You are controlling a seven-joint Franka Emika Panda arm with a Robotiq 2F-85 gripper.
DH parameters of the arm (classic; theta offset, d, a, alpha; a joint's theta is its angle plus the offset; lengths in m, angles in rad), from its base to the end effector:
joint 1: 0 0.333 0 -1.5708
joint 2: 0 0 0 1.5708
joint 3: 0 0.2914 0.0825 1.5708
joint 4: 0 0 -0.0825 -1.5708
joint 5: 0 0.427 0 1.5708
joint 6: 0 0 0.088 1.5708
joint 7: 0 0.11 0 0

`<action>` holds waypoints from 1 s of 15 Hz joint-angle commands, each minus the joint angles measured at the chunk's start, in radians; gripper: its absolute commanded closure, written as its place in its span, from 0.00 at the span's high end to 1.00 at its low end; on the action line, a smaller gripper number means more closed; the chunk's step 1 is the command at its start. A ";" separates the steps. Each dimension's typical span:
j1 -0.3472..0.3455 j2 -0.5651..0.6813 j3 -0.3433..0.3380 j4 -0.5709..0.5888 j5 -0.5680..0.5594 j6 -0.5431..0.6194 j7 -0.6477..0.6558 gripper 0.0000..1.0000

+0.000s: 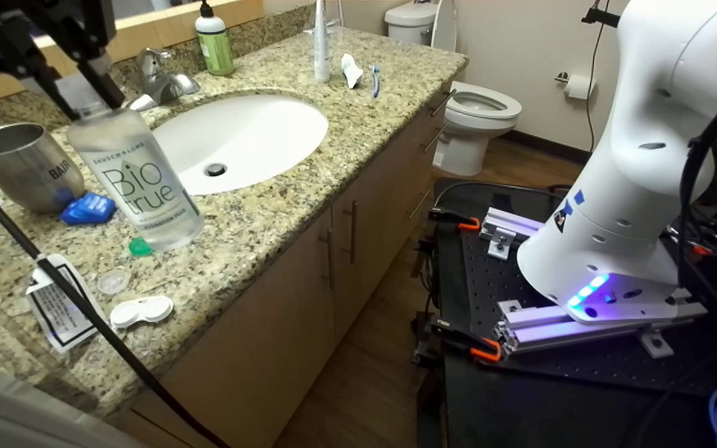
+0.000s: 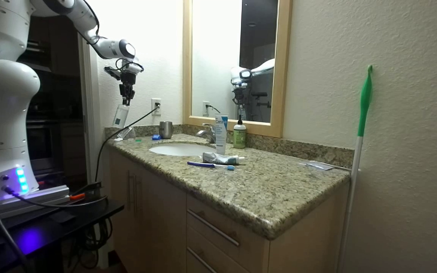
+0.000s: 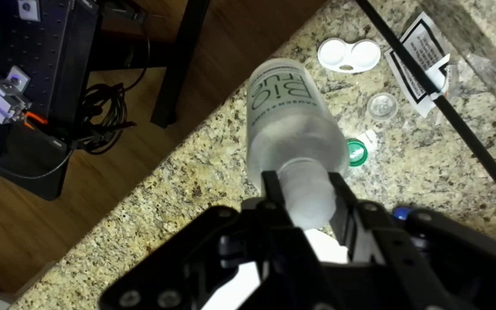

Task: Move the clear bottle forward

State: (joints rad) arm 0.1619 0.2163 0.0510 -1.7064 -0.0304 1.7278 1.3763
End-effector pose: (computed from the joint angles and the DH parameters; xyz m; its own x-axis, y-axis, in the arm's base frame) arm 0.6240 0.1304 0.4054 0.4013 -0.9157 -0.0201 -0.8971 -0.3974 0.1932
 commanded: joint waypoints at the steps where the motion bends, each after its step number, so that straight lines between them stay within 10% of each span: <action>1: 0.004 -0.005 0.000 -0.030 -0.042 0.048 0.006 0.07; 6: 0.033 0.013 0.003 -0.129 -0.189 0.229 0.046 0.07; 15: 0.016 -0.007 -0.006 -0.187 -0.130 0.379 0.043 0.07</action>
State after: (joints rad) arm 0.1956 0.2542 0.0479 -1.8441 -0.1868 2.0532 1.4260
